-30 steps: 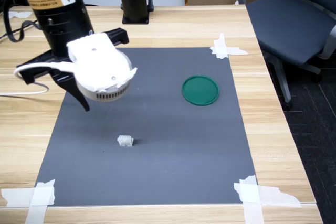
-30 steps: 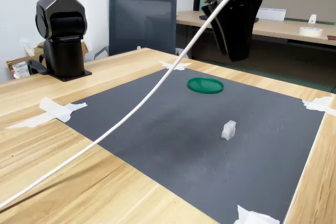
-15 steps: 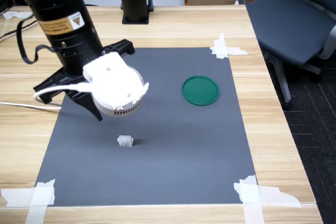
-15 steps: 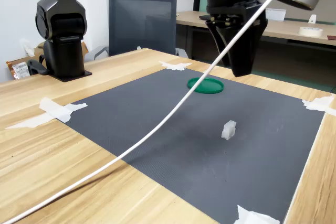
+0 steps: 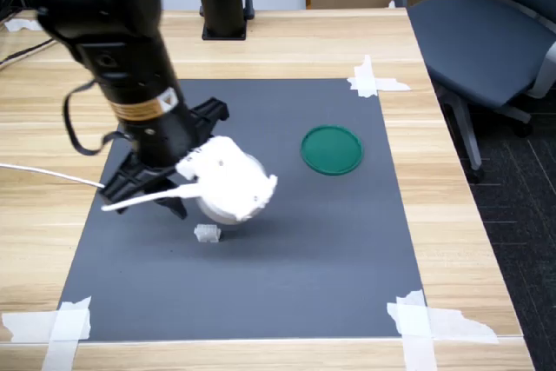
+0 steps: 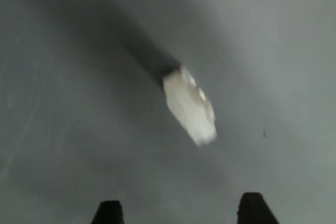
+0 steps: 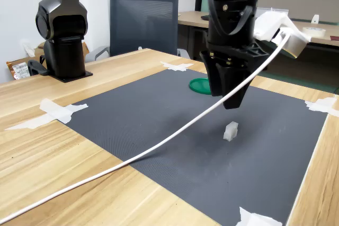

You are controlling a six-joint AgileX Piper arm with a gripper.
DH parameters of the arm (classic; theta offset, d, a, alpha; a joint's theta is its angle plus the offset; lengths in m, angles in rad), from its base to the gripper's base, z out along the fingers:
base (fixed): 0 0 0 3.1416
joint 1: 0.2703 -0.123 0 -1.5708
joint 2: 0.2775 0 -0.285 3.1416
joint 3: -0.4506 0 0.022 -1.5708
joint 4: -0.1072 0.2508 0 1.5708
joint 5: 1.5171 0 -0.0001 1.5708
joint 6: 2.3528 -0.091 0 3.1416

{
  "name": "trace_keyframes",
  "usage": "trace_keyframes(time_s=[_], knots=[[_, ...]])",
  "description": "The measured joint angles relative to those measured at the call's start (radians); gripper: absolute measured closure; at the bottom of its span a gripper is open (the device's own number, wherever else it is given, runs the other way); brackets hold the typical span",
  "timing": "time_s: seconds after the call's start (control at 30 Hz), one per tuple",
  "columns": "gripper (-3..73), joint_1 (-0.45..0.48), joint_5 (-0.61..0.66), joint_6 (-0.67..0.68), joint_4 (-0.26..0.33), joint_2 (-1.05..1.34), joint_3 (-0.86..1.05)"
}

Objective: Grasp a white terminal and put it in the green lid.

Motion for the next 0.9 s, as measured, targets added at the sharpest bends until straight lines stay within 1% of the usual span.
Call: trace_keyframes(time_s=[0.1, 0.23, 0.6, 0.9], knots=[[25.9, -0.010, -0.030, -0.001, -0.022, -0.011, 0.000], [25.9, -0.009, -0.051, -0.001, -0.033, -0.025, -0.001], [25.9, -0.009, -0.072, 0.000, 0.007, -0.080, -0.002], [25.9, -0.009, -0.072, -0.031, 0.008, -0.115, -0.002]])
